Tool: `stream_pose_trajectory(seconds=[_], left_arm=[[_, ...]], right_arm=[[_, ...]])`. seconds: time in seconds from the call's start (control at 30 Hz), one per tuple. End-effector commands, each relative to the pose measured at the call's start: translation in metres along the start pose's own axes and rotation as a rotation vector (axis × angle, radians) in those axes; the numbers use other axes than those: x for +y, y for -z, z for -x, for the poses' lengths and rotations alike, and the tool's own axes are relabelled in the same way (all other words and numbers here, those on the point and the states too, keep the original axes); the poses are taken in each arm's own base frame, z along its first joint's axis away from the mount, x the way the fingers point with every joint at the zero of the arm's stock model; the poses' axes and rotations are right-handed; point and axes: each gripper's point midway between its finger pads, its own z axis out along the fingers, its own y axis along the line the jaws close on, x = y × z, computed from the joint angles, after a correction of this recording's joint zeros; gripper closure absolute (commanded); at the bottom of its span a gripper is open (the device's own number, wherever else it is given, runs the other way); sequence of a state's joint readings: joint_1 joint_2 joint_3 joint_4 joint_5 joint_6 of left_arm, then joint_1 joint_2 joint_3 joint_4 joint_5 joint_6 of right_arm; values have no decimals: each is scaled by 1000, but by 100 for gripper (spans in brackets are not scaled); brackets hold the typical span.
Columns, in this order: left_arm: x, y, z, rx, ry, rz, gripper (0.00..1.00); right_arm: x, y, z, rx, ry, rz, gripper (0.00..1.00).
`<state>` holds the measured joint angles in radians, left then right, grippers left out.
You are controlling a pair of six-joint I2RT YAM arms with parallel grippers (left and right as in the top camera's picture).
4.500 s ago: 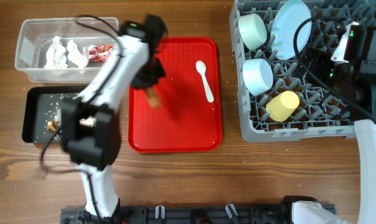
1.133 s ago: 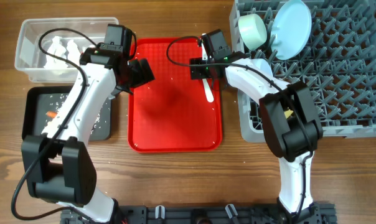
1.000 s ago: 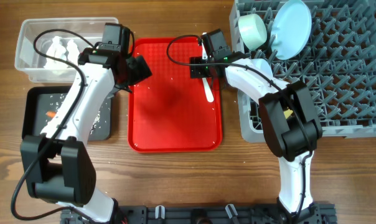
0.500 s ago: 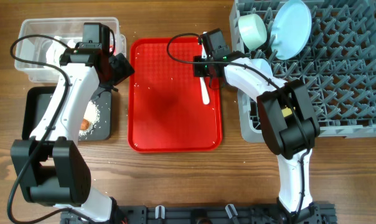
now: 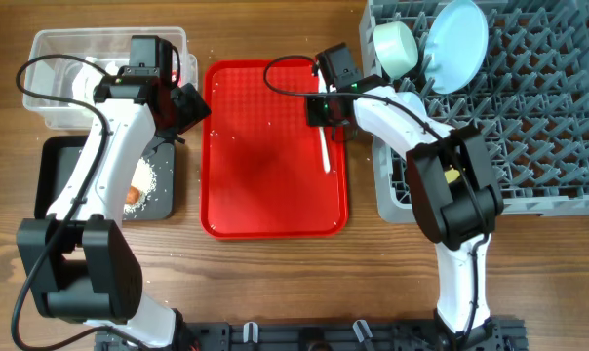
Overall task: Sort waste into correct bins and load items into the dishwasher rack
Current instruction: 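Reach the right gripper to the white spoon and grasp it, then carry the white spoon to the grey rack and insert it upright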
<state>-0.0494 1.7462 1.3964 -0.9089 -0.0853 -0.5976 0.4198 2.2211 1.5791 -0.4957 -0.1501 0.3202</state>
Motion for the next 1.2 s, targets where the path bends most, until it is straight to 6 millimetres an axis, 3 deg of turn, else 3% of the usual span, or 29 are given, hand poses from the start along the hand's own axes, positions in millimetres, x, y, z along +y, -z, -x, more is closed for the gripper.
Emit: stream_pose_trajectory(seconds=[0.0, 0.07, 0.13, 0.17, 0.27, 0.3, 0.33, 0.4, 0.5, 0.57, 0.7, 0.87, 1.03, 1.17], left_arm=[[0, 13, 8, -40, 22, -9, 0], [0, 13, 8, -40, 22, -9, 0], [0, 13, 8, -40, 22, -9, 0], [0, 13, 8, -40, 22, -9, 0], [0, 13, 8, -40, 22, -9, 0], [0, 13, 8, -40, 22, -9, 0], [0, 13, 8, -40, 22, -9, 0], [0, 13, 8, -40, 22, -9, 0], [0, 13, 8, -40, 22, -9, 0], [0, 13, 8, -40, 22, -9, 0], [0, 13, 8, -40, 22, -9, 0], [0, 13, 8, -40, 22, -9, 0], [0, 13, 8, -40, 22, -9, 0], [0, 13, 8, -40, 22, -9, 0]], right_arm=[[0, 18, -20, 67, 12, 37, 96], [9, 49, -5, 14, 43, 68, 96], [19, 106, 13, -74, 107, 98, 96], [20, 121, 16, -95, 122, 100, 96], [18, 199, 27, -212, 173, 98, 96], [9, 242, 29, -284, 190, 78, 96], [0, 264, 29, -322, 196, 45, 96], [-29, 299, 25, -372, 213, -71, 96], [-80, 328, 12, -360, 226, -250, 96], [-105, 332, 3, -319, 230, -296, 96], [-149, 316, -12, -233, 218, -347, 96], [-186, 292, -15, -150, 233, -375, 96], [-223, 246, -26, -19, 180, -354, 96], [-234, 215, -31, 49, 166, -333, 96]])
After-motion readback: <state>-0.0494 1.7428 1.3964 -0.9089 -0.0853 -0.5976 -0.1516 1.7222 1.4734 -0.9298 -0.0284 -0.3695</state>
